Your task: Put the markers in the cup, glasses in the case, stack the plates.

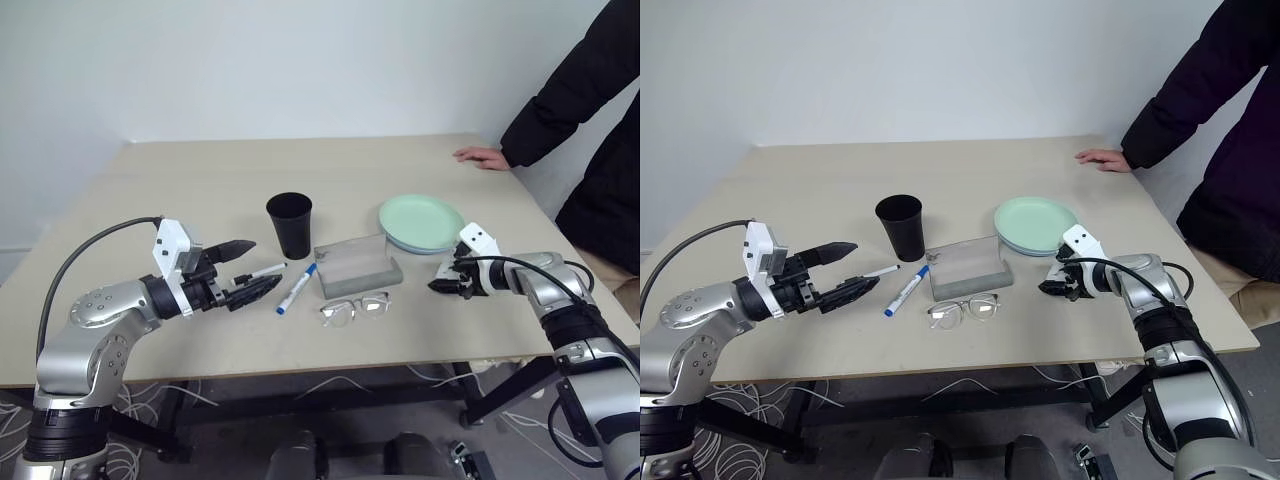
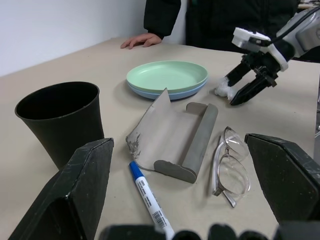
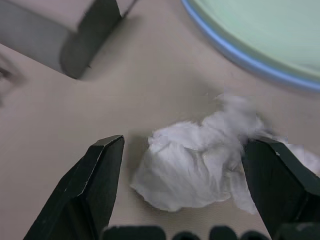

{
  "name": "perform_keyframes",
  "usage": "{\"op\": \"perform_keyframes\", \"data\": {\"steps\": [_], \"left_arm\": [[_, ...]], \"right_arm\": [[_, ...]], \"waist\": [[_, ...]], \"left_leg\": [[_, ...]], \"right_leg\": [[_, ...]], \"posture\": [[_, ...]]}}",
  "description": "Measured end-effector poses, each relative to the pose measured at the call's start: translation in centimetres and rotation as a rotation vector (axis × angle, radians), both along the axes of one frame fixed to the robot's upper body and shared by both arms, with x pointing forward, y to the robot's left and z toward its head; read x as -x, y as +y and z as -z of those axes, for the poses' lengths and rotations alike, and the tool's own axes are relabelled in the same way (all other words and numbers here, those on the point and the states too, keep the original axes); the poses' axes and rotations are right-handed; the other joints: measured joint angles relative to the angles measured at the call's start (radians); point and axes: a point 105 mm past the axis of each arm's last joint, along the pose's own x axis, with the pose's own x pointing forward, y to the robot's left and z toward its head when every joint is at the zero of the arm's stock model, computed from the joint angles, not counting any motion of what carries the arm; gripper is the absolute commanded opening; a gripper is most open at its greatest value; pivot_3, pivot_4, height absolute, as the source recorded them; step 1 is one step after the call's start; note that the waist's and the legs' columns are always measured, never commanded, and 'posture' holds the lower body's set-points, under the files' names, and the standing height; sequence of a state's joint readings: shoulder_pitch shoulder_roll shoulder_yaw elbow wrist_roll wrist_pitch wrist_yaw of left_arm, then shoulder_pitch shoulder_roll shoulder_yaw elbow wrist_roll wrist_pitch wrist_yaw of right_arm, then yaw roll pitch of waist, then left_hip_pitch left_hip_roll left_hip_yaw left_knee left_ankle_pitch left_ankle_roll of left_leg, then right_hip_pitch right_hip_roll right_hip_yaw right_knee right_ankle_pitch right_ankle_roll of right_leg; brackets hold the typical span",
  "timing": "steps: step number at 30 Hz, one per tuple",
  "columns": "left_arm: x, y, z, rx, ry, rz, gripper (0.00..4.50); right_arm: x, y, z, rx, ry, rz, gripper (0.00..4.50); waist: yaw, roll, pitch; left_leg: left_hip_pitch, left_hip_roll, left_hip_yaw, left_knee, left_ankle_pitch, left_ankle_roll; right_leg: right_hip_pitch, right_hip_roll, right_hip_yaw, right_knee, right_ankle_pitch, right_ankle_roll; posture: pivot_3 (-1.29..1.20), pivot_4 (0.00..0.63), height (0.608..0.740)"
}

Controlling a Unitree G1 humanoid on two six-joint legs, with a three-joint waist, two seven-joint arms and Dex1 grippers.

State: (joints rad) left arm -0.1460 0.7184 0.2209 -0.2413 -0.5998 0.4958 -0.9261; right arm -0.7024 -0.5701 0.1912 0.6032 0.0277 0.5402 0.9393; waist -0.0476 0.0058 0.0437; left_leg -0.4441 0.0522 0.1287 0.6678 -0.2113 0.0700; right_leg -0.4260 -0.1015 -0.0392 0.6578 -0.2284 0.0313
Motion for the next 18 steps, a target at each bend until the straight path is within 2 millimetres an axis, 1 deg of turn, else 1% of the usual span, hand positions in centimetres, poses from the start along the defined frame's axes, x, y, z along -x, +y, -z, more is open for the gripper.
{"op": "perform_keyframes", "data": {"steps": [2,5,11,14,15,18], "left_arm": [[-0.01,0.0,0.0,0.0,0.0,-0.001,4.5],[-0.01,0.0,-0.01,0.0,-0.001,-0.001,4.5],[-0.05,-0.02,-0.01,0.003,-0.002,-0.006,4.5],[-0.06,-0.02,0.0,0.004,-0.002,-0.007,4.5],[-0.06,-0.02,0.0,0.004,-0.002,-0.007,4.5],[-0.06,-0.03,0.0,0.005,-0.002,-0.007,4.5]], "right_arm": [[-0.09,-0.18,0.23,0.012,-0.01,0.001,3.87],[-0.18,-0.2,0.39,0.013,-0.017,-0.004,3.26],[-0.49,-0.55,0.44,0.017,-0.025,0.015,1.25],[-0.68,-0.68,0.25,0.014,-0.028,0.025,0.15],[-0.74,-0.66,0.16,0.014,-0.03,0.024,0.04],[-0.85,-0.66,0.04,0.014,-0.034,0.024,0.04]], "waist": [[0.0,0.0,0.0],[-0.001,0.0,0.0],[0.0,0.0,0.0],[-0.001,0.0,0.0],[-0.001,0.0,0.0],[-0.001,0.0,0.0]], "left_leg": [[0.0,0.0,0.0,0.0,0.0,0.0],[0.001,0.0,0.0,0.0,0.0,0.0],[0.001,0.0,0.0,0.0,0.0,0.0],[0.001,0.0,0.0,0.0,0.001,0.0],[0.001,0.0,0.0,0.0,0.001,0.0],[0.001,0.0,0.0,0.0,0.001,0.0]], "right_leg": [[0.0,0.0,0.0,0.0,0.0,0.0],[0.0,0.0,0.0,0.0,0.0,0.0],[0.0,0.0,0.0,0.0,0.0,0.0],[0.0,0.0,0.0,0.0,0.0,0.0],[0.0,0.0,0.0,0.0,0.0,0.0],[0.0,0.0,0.0,0.0,0.0,0.0]], "posture": [[0.0,0.0,0.74],[0.0,0.0,0.74],[0.0,0.0,0.74],[0.0,0.0,0.74],[0.0,0.0,0.74],[0.0,0.0,0.74]]}}
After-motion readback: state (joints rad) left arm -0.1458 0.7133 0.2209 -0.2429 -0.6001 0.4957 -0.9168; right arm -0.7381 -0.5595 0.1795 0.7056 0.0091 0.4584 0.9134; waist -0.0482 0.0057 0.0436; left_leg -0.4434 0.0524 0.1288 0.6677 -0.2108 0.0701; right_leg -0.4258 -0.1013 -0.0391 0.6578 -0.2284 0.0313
